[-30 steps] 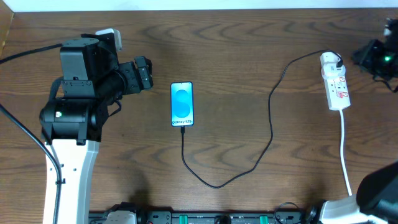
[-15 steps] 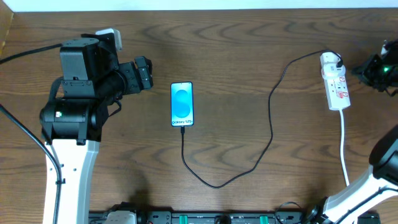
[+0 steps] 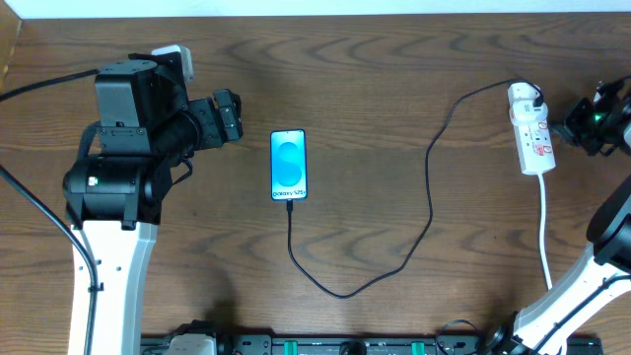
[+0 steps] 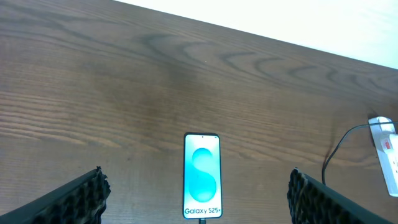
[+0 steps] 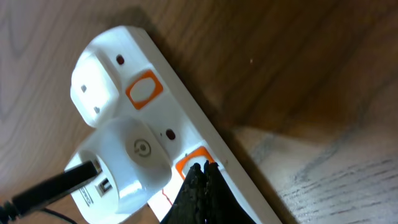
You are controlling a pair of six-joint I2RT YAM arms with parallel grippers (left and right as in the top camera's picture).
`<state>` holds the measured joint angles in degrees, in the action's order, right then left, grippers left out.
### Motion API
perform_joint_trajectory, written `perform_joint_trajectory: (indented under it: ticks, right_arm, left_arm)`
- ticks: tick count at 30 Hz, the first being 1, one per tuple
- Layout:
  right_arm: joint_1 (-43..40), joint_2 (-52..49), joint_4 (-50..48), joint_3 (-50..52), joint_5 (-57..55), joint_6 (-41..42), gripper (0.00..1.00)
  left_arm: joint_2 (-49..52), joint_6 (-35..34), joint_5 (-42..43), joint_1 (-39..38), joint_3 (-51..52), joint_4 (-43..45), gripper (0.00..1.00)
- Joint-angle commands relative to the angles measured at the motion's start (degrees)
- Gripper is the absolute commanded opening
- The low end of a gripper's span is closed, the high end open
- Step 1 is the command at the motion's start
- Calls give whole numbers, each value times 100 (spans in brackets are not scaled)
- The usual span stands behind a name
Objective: Plug charger to phone and switch on socket
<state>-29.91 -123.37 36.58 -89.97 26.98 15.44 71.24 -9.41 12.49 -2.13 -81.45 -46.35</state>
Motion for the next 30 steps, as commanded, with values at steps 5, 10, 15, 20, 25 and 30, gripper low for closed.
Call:
perform_joint_trajectory:
  ticks: [5,10,15,20,25,30]
  right_arm:
    - [192,-173,-258,15,-74,280,1]
    - [313,-341,-282,15,-369,369,1]
    - [352,-348,-306,15,-367,385,1]
    - [411,-350,-229,15,-262,382,1]
    - [522,-350,13,15,-264,382,1]
    - [577,-350,160,22,-264,382,1]
  left_arm:
    - [-9,-35,-57,20,-31,-15,93]
    - [-9,-33,-57,20,-31,-15,93]
    - [-9,-33,-57,20,-31,-15,93]
    - [-9,-33,-57,20,-31,-15,93]
    - [-9,-35,-57,20,-31,-15,93]
    - [-9,-33,-57,20,-31,-15,93]
